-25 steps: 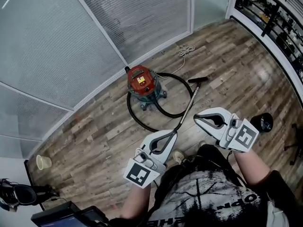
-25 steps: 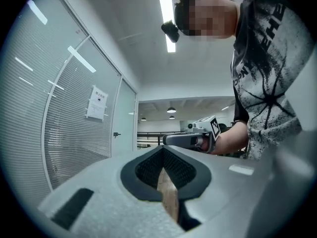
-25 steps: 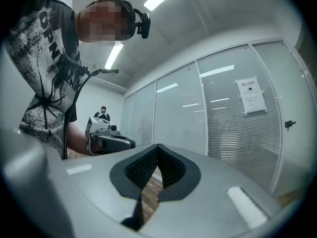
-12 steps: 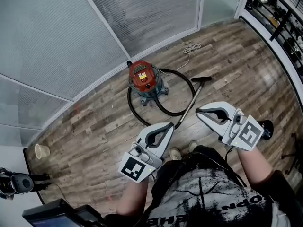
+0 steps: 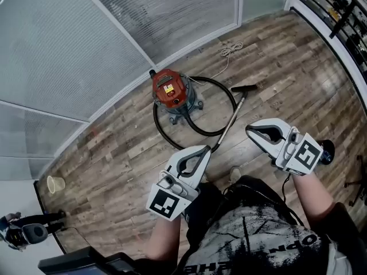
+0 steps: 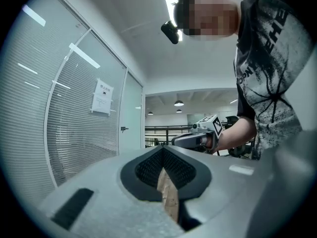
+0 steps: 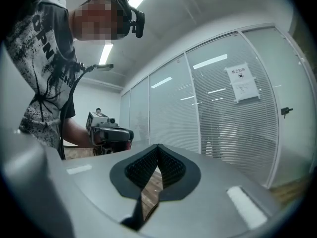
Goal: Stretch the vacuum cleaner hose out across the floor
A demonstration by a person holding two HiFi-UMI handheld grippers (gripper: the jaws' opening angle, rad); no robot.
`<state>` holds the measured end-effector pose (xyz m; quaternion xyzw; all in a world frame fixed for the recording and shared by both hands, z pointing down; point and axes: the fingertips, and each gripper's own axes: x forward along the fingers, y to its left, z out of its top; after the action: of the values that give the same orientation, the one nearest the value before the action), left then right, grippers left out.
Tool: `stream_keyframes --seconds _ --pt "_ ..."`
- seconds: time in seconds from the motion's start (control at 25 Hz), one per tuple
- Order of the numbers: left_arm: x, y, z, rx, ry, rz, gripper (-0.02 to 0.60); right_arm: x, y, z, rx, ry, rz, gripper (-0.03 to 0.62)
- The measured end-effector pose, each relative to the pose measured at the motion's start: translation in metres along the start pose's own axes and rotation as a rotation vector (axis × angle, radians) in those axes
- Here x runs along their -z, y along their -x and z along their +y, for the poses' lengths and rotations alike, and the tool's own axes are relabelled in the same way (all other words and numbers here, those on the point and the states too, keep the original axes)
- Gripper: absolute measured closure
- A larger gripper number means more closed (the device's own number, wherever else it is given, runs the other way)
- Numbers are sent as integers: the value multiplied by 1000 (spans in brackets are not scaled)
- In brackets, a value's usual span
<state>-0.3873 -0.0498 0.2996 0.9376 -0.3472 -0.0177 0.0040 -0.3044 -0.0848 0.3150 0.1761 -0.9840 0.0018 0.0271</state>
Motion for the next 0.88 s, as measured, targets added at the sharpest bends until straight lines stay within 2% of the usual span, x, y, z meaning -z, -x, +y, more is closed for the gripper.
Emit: stream_keyframes --seconds 0.16,0.32,0.36,0.44,0.48,0.6,0.64,0.76,0.88 --pt "10 -10 15 65 13 -4 580 14 -12 -7 41 -9 27 588" --pt "16 -13 45 155 11 3 580 26 -35 -23 144 -37 37 588" --pt "21 -12 54 189 -8 28 580 31 -43 -28 173 -47 46 588" --pt "42 -1 70 297 -102 156 580 44 -62 -35 226 -72 61 588" --pt "48 5 79 337 -119 198 580 51 -73 -39 246 -84 65 588" --pt "38 6 106 335 8 123 580 62 -94 -55 295 -134 59 588" --pt "40 6 112 341 24 119 580 66 -97 -59 305 -159 49 588" --pt "66 4 124 370 1 140 580 87 -106 -73 305 -208 11 586" --pt "110 -9 128 359 -16 132 581 137 -104 -84 286 -221 30 583"
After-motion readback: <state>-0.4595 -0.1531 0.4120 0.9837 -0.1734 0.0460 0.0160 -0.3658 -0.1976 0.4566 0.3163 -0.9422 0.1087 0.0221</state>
